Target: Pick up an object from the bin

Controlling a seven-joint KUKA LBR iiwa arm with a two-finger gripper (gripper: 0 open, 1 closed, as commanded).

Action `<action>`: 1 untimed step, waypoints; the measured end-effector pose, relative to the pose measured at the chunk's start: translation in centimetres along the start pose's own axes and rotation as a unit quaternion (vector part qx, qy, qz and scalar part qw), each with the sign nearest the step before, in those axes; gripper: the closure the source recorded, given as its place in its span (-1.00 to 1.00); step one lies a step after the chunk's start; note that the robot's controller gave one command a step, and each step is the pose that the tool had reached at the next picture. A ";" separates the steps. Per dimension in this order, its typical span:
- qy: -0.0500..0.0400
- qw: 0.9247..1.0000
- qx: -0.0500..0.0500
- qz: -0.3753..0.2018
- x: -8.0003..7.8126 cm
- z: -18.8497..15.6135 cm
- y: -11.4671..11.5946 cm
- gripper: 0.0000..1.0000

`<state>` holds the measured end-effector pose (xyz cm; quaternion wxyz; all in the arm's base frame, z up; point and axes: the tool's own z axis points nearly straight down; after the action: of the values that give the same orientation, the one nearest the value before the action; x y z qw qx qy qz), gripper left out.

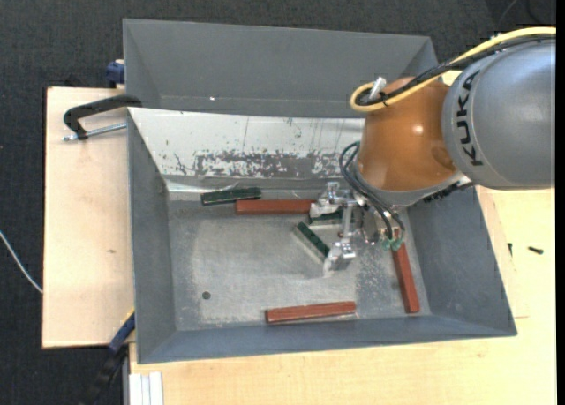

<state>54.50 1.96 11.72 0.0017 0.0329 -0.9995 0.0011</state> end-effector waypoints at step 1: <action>-0.001 0.999 -0.002 0.036 -2.7 4.0 -1.6 1.00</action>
Offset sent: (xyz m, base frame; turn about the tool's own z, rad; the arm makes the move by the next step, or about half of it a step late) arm 0.0000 0.0000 0.0000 0.0000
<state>57.29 0.52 7.74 0.0007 -0.0035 -1.0000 -0.0012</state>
